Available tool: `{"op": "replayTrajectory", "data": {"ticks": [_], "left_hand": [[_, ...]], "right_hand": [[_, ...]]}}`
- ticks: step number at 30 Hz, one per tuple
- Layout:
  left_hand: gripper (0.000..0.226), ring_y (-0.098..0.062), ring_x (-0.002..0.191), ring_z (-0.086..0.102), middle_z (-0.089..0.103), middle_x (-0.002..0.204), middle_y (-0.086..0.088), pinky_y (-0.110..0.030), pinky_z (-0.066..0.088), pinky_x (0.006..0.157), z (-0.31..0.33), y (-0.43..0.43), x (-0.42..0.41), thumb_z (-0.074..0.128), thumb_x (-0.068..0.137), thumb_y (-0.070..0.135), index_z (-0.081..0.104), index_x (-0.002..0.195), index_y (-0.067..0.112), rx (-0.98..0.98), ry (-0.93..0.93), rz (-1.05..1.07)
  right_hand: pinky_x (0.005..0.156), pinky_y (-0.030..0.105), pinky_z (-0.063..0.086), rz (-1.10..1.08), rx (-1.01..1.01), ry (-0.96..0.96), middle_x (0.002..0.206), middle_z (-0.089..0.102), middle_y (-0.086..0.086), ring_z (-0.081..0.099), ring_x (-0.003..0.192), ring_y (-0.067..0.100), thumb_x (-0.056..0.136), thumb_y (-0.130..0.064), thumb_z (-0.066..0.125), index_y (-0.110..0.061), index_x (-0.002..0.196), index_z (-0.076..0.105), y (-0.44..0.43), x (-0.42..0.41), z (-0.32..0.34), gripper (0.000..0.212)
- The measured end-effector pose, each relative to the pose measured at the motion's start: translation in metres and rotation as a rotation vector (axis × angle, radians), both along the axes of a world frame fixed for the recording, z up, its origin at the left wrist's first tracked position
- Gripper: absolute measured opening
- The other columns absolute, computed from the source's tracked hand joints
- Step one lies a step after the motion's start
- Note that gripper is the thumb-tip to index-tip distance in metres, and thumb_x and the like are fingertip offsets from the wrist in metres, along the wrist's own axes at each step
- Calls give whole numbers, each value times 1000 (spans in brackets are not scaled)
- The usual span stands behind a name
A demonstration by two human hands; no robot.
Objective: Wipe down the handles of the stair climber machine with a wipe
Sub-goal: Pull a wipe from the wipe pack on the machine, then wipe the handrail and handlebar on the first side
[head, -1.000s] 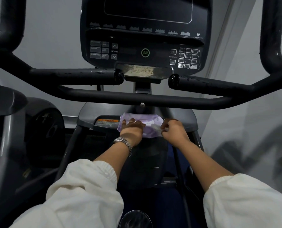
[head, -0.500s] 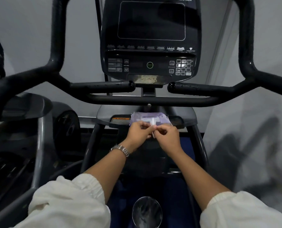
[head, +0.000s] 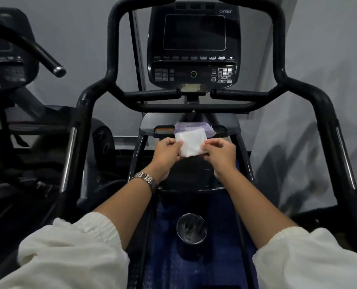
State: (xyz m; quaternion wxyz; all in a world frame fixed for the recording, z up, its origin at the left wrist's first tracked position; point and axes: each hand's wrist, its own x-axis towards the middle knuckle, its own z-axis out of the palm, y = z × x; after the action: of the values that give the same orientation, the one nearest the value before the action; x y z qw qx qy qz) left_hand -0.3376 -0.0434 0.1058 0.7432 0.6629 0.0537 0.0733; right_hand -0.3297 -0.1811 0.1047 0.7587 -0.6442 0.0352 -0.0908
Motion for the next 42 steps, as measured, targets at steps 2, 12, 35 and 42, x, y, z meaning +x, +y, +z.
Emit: {"op": "replayTrajectory", "data": {"ticks": [2, 12, 35, 42], "left_hand": [[8, -28, 98, 63, 62, 106, -20, -32, 57, 75, -1, -3, -22, 50, 96, 10, 53, 92, 4, -11, 33, -18], [10, -31, 96, 66, 66, 97, -17, -41, 57, 80, -4, -28, -74, 50, 96, 13, 56, 88, 12, 178, -3, 61], [32, -19, 90, 65, 66, 103, -7, -33, 58, 74, -17, -32, -114, 84, 65, 12, 69, 93, 17, 570, -6, 2], [30, -10, 72, 59, 62, 84, -3, -12, 45, 54, -17, -18, -148, 79, 70, 5, 63, 95, 6, 449, 88, -5]], "right_hand": [[59, 26, 55, 2, 37, 59, 82, 61, 4, 63, 78, 18, 82, 10, 61, -5, 85, 61, -2, -21, 0, 16], [62, 23, 49, -28, -318, 79, 84, 68, 3, 62, 77, 15, 85, -2, 55, -10, 87, 70, -13, -77, 3, 17], [75, 42, 55, 234, 191, 445, 93, 63, 18, 63, 91, 31, 92, 3, 45, -1, 100, 55, -9, -100, -1, 14], [78, 42, 58, 398, 160, 461, 104, 68, 20, 69, 91, 32, 82, -2, 68, 5, 108, 60, 8, -119, -9, 27]]}}
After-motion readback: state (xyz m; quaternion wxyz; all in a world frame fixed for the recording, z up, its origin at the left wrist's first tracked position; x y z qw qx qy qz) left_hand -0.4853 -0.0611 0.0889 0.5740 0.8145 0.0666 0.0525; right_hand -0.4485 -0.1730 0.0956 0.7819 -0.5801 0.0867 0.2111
